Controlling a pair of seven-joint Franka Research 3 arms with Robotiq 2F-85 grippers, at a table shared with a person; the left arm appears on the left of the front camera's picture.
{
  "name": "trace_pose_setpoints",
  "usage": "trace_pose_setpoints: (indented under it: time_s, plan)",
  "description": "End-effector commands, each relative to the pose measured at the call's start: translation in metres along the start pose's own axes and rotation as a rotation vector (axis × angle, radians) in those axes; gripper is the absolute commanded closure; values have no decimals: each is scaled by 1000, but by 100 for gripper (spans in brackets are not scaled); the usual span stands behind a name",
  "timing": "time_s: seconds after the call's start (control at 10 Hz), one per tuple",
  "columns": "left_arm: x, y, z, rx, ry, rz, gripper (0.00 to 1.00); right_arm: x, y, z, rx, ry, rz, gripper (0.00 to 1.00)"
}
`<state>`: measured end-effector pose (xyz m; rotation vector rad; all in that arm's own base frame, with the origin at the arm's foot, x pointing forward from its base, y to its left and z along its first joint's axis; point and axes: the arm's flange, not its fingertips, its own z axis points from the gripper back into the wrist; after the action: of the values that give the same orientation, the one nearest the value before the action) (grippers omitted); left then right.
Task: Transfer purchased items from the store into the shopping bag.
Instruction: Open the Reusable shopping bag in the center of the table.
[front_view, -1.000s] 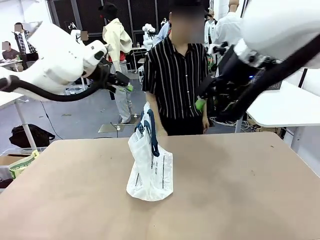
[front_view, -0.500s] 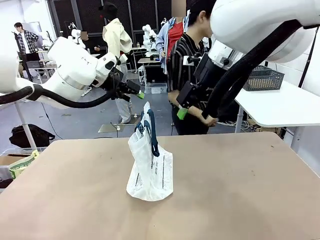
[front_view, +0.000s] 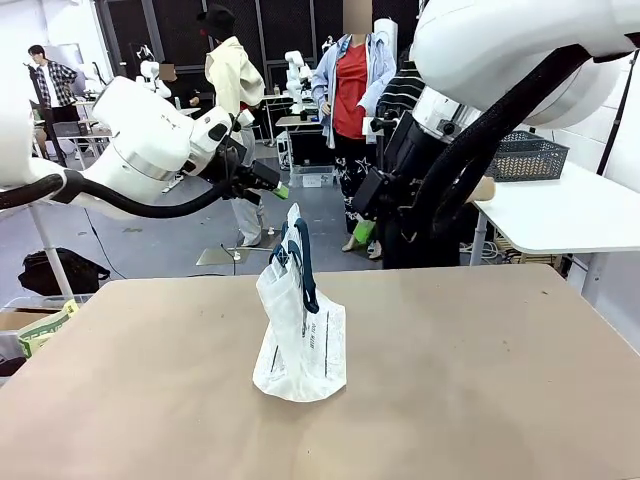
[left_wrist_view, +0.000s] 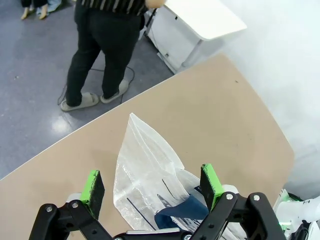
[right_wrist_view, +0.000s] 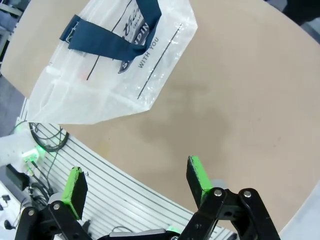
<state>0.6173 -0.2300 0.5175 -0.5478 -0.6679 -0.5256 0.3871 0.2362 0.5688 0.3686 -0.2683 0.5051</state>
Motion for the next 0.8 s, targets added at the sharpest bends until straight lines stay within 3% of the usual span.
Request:
trace_pose_setpoints:
  time_s: [0.0,0.3,0.7]
  plan:
    - [0,3,1,24,15,10,0,2,13,-2,16,5,24,0]
    - [9,9,-11,10,44,37,0,36,57,-32,46,60,100,0]
    - [11,0,-22,-24,91,23,0,64,82,-72,34,159,127,0]
